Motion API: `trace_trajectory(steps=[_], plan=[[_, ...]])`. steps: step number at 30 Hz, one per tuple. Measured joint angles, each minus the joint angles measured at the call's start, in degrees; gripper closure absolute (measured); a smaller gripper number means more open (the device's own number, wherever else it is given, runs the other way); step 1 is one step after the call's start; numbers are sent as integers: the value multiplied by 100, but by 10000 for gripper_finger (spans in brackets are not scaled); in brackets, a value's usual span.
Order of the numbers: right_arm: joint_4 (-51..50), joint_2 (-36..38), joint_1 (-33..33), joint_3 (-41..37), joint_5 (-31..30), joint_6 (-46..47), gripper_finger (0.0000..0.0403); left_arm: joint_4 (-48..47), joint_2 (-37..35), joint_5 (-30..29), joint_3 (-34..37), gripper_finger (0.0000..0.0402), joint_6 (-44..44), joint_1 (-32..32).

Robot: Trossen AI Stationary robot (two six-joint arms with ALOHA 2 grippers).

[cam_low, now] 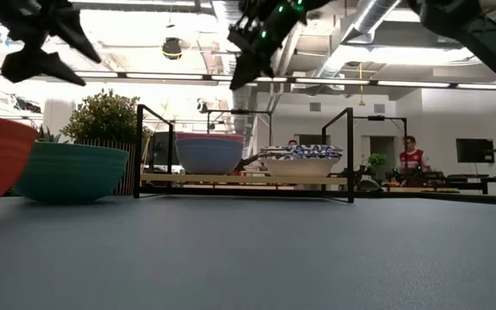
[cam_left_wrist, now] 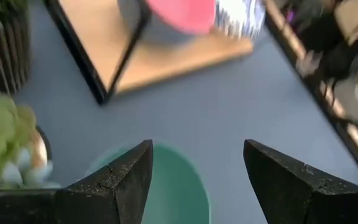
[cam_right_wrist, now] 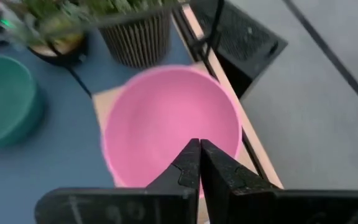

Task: Place and stack bowls onto a shelf
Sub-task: Stack the green bowl on top of the pink bowl on the shelf

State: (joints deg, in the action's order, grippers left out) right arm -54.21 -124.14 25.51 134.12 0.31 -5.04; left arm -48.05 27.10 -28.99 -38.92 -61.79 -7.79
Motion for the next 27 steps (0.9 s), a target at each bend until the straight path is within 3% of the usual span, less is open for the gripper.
trace_trajectory(steps=[2, 8, 12, 20, 27], plan=[[4, 132, -57, 10, 103, -64, 361, -90, 91, 361, 28, 166, -47, 0], [-141, 272, -334, 10, 1450, -1133, 338, -196, 532, 1171, 83, 166, 29, 0], [-145, 128, -670, 10, 1653, -1782, 319, -208, 750, 1276, 83, 166, -39, 0], [489, -544, -1377, 5, 2266, -2823, 279, -257, 753, 2369, 83, 166, -476, 0], [1044, -1226, -1940, -1, 2246, -3324, 247, -300, 625, 3242, 83, 166, -493, 0]])
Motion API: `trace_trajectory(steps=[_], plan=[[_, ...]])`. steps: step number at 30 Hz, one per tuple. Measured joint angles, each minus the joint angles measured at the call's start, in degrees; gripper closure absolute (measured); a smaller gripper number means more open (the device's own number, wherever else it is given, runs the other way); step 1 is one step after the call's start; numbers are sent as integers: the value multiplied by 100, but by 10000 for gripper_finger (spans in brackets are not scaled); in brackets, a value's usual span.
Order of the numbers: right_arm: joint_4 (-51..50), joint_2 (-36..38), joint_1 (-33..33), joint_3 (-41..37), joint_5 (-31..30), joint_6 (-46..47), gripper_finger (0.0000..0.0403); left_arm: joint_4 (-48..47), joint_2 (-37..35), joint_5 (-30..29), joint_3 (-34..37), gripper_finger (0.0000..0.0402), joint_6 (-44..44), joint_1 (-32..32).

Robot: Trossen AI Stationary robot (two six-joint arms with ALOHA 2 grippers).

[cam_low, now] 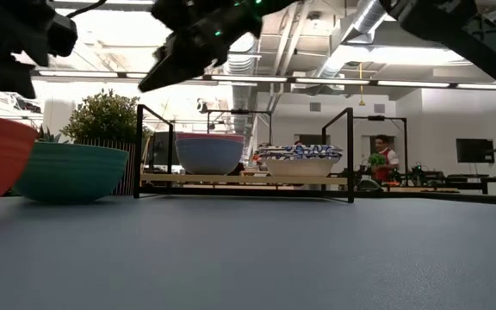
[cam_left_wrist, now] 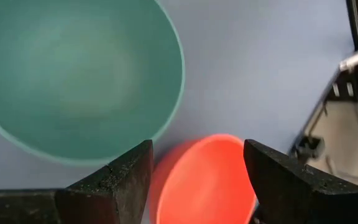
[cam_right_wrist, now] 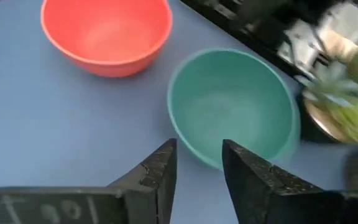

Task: Place and stack bowls onto a shelf
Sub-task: Stack the green bowl on top of the pink bowl on the shelf

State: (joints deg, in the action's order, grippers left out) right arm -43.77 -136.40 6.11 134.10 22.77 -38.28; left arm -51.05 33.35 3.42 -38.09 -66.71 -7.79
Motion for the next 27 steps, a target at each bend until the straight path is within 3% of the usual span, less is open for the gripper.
trace_trajectory(steps=[6, 12, 27], plan=[[822, -504, -337, -4, -239, 111, 224, -390, -153, 658, 0, 166, -71, -2], [1572, -818, -460, 4, -499, 93, 214, -714, -251, 819, -2, 166, -190, -2], [1223, -926, -437, -55, -497, 74, 224, -861, -266, 584, -2, 166, -37, -7]])
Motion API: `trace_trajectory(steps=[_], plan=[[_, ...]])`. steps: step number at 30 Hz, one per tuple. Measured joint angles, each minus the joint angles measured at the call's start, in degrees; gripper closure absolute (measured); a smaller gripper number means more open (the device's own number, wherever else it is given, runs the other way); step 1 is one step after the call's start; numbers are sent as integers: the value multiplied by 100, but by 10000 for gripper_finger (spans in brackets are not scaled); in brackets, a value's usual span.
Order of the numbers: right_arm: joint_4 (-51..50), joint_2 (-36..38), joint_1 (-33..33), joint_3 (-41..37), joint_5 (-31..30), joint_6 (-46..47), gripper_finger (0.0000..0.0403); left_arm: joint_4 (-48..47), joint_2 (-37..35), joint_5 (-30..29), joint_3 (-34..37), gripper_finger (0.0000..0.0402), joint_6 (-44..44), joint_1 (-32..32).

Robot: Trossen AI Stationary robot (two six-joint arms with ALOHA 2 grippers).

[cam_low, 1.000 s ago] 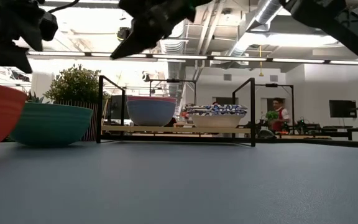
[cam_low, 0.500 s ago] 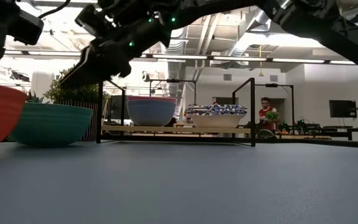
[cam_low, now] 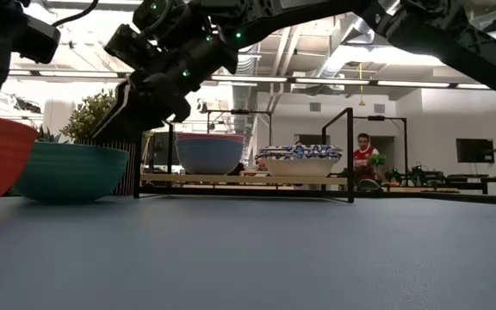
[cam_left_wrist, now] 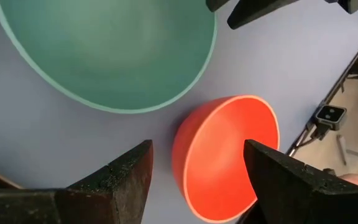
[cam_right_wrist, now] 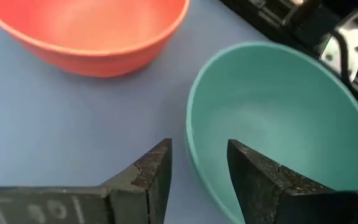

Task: Place and stack bowls onto a shelf
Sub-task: Stack the green bowl on top of the pink bowl on the shelf

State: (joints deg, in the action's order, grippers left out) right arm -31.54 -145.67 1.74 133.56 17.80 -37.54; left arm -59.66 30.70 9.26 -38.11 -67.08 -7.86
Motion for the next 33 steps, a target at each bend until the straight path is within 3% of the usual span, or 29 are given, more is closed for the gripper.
trace_trajectory(steps=[14, 20, 22, 25, 33], plan=[[-201, 0, 72, 0, -60, -754, 235, -4, 0, -230, 0, 166, 152, 0], [-520, -329, 62, -8, -397, -1012, 253, -9, 0, -261, 0, 166, 142, 0], [-471, -428, 13, 0, -852, -1103, 260, -5, 0, -256, 0, 166, 104, 0], [-560, -428, -95, 0, -1567, -1191, 280, -12, 0, -219, 0, 166, 38, 0], [-924, -91, -188, 125, -1847, -1350, 380, -38, 2, -227, 0, 166, 31, 0]])
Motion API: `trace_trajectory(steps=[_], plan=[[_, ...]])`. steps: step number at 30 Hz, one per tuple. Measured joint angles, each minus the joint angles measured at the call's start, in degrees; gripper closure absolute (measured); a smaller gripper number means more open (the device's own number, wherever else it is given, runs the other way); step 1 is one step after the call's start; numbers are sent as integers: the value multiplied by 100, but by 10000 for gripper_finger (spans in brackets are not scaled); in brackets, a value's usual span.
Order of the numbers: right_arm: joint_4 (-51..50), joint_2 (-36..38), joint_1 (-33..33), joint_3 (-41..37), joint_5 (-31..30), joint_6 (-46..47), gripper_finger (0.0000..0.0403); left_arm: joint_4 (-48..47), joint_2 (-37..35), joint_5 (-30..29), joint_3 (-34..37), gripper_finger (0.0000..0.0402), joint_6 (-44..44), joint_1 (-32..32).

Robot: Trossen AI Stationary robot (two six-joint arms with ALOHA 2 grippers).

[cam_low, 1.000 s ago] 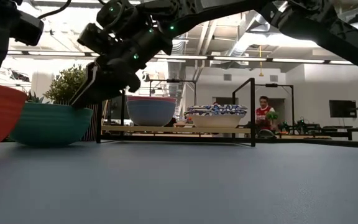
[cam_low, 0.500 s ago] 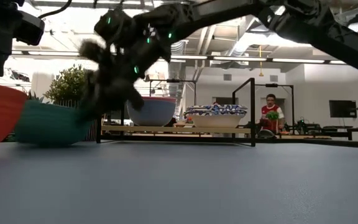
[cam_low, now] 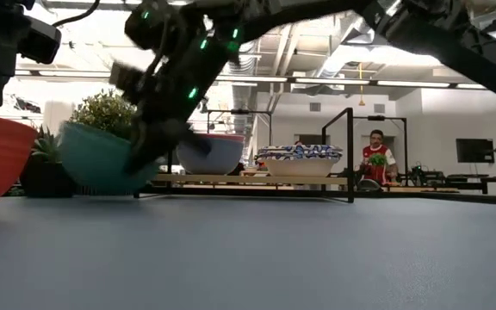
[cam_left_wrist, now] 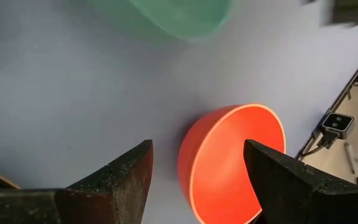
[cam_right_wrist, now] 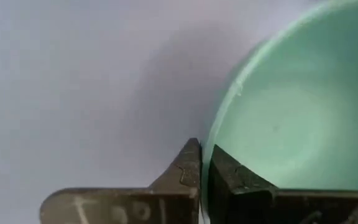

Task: Place and stack bowls onto a shelf
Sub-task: Stack the green bowl on top of the pink bowl on the shelf

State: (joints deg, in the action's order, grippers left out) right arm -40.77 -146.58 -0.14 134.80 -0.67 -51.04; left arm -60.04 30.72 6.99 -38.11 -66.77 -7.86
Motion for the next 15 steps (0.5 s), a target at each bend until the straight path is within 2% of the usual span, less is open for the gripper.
trace_trajectory(steps=[5, 9, 13, 15], plan=[[-676, 564, -25, 8, 66, 548, 380, -2, 2, -40, 0, 166, 14, 0], [-1204, 1162, -20, 7, 19, 616, 380, 1, -1, -124, -2, 166, 25, 0], [-1527, 1761, 167, 20, -182, 681, 380, 3, 2, -248, -2, 166, 86, 0], [-1600, 1931, 377, 26, -488, 747, 380, 12, 0, -388, -2, 166, 98, 0]])
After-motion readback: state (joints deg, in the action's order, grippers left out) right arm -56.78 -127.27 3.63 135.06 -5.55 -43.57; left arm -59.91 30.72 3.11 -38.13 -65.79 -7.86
